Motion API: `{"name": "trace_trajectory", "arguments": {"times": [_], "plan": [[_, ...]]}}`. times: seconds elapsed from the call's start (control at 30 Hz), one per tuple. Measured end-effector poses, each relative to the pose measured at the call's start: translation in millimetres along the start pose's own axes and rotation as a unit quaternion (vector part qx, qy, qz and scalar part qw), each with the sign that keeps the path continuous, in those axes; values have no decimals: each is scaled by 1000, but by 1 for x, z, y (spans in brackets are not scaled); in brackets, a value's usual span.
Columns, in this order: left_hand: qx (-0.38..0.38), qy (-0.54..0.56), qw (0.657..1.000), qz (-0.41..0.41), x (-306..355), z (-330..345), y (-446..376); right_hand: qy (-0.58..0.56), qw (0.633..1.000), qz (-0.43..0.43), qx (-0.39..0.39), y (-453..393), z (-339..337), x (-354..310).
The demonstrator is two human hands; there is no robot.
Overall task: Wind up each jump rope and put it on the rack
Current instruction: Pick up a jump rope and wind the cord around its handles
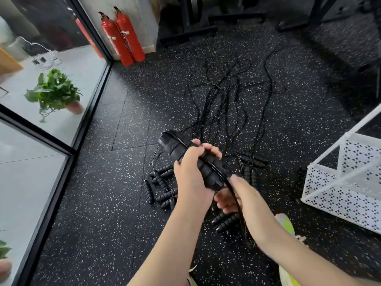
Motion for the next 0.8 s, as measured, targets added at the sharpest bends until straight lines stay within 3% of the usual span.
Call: {"name": "trace_trajectory", "arguments": {"times": [0.07, 0.13, 0.3, 0.43, 0.53, 0.57, 0.6, 0.67, 0.73, 0.8], "plan": [[39, -113, 992, 34, -7, 0, 14, -83, 993, -3, 82, -3, -10, -8], [47, -188, 980, 40, -22, 3, 31, -159, 982, 17, 98, -3, -13, -13], [9, -183, 983, 8, -50, 9, 40, -194, 968, 5, 157, -7, -27, -18], [-82, -191, 978, -21, -48, 19, 30, -5, 970, -59, 235, -13, -58, -35], [-102, -259, 960, 12, -21, 11, 17, 193, 927, -152, 284, -7, -86, -73], [-99, -337, 935, 53, -7, 8, 14, 244, 905, -181, 298, -5, -93, -81], [-104, -444, 883, 109, 5, 9, 14, 295, 879, -205, 313, -4, -98, -86], [-148, -657, 703, 230, 10, 17, 17, 391, 829, -225, 331, -8, -99, -85], [-192, -784, 527, 266, -9, 20, 19, 453, 793, -239, 329, -12, -89, -79], [-205, -842, 427, 257, -29, 13, 16, 476, 776, -270, 313, -11, -76, -76]]}}
Point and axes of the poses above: each hand's wrist, its own y-axis away from the middle knuckle, its own z-axis out of the palm, x = y × z, the point moved 8 cm from there along -y, towards the middle knuckle, and after that the axes turned 2 degrees about -z, right-handed, at the moved point
